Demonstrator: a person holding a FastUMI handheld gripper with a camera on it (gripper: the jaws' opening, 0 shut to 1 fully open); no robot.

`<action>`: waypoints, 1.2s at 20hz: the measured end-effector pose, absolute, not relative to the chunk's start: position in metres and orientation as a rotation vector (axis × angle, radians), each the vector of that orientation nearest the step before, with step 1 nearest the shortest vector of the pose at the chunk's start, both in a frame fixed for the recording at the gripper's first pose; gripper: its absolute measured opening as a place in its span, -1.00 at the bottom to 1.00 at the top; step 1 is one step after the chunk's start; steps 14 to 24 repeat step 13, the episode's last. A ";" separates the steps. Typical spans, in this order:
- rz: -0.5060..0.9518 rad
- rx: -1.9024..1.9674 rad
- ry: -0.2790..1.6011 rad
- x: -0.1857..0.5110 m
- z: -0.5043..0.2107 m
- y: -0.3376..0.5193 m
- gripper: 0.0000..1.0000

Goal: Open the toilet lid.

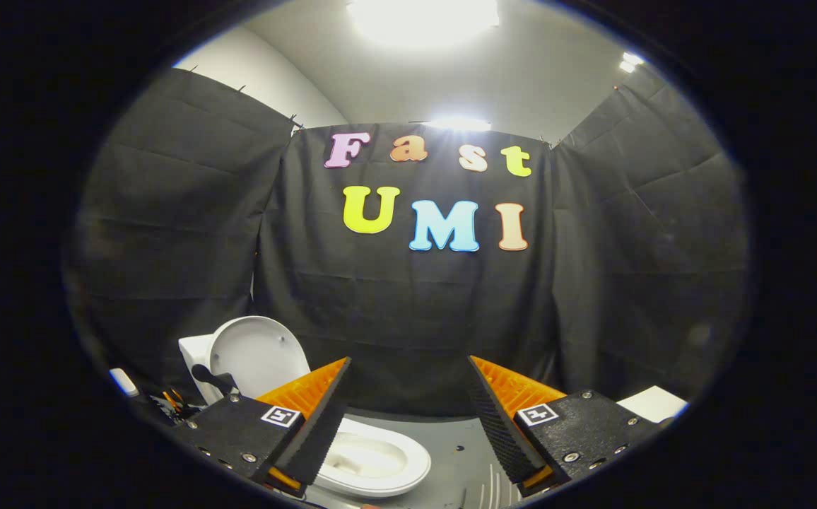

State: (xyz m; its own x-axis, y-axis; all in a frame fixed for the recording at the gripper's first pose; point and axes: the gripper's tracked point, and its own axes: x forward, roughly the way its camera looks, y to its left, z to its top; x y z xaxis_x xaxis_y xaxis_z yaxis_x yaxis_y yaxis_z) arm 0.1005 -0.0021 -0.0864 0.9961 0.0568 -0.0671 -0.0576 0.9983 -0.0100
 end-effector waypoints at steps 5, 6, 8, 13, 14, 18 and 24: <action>0.007 0.024 0.045 0.084 -0.082 -0.036 0.90; 0.012 0.037 0.045 0.082 -0.084 -0.036 0.91; 0.026 0.040 0.050 0.078 -0.088 -0.035 0.91; 0.061 0.017 0.041 0.066 -0.084 -0.024 0.91; 0.061 0.017 0.041 0.066 -0.084 -0.024 0.91; 0.061 0.017 0.041 0.066 -0.084 -0.024 0.91; 0.061 0.017 0.041 0.066 -0.084 -0.024 0.91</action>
